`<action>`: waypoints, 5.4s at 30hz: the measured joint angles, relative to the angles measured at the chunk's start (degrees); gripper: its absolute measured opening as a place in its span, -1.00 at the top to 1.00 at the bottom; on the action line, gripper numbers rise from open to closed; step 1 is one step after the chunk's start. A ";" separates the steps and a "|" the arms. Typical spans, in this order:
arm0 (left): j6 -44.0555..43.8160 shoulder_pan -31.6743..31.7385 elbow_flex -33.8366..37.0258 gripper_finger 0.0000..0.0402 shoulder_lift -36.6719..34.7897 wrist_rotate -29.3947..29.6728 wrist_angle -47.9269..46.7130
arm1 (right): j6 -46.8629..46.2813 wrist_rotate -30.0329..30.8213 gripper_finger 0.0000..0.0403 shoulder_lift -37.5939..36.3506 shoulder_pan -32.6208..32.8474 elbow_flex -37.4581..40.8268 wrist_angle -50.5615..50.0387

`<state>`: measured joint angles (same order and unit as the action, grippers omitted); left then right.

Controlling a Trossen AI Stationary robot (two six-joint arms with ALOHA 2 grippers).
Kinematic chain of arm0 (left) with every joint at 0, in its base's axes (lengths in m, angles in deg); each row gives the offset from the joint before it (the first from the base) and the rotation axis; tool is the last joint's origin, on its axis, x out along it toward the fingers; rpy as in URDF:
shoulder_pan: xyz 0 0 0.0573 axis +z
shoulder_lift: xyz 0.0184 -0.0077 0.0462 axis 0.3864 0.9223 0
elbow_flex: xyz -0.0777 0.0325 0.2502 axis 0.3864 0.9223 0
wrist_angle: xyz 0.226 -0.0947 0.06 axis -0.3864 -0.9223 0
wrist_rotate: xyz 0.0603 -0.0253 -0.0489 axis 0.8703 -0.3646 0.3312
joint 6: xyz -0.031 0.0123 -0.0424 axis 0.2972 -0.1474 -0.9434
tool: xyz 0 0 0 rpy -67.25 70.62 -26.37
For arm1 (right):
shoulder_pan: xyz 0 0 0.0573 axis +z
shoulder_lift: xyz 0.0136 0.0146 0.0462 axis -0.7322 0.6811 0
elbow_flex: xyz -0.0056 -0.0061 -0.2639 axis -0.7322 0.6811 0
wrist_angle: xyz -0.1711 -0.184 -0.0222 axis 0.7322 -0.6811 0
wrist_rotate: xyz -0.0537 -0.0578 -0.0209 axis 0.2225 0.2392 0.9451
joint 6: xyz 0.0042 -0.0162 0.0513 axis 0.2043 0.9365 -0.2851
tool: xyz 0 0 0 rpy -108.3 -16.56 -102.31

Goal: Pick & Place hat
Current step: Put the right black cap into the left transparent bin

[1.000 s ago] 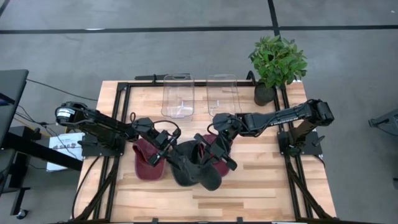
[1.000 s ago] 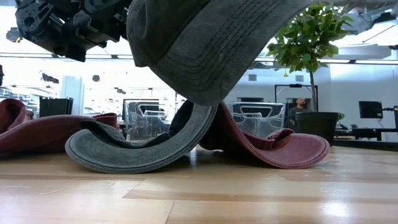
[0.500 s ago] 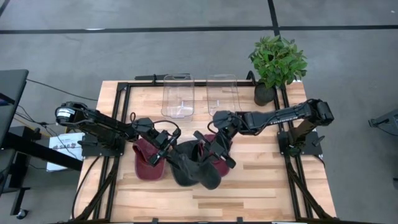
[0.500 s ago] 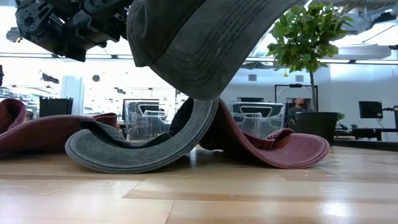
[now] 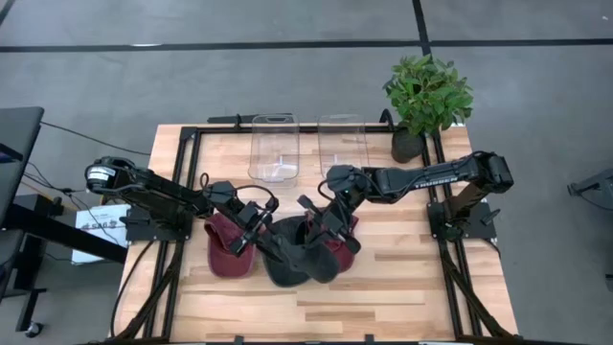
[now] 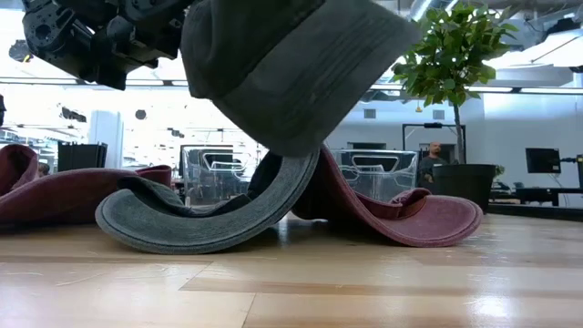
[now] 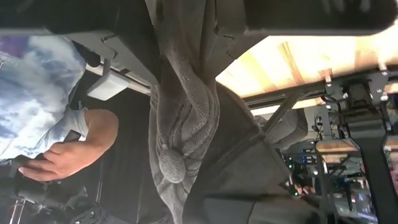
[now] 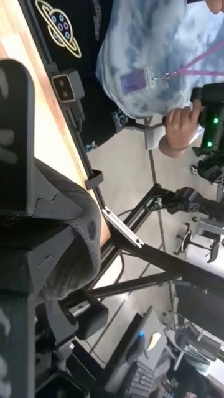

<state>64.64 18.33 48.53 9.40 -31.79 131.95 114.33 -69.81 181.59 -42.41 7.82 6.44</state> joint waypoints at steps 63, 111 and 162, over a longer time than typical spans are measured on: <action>-2.84 30.60 -2.43 0.96 -32.40 -17.06 -13.94 | -37.77 51.24 0.41 -16.69 18.12 27.06 -4.83; -2.39 68.43 -45.35 0.95 28.97 -57.00 -16.93 | -34.05 55.49 0.41 -16.50 5.97 65.18 55.81; -12.21 70.25 -41.20 0.59 29.20 -56.98 -17.98 | -33.08 50.56 0.41 -16.48 6.19 65.18 55.31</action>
<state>52.42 88.58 7.33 38.60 -88.77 113.97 81.24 -19.25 165.11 -36.22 73.00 61.76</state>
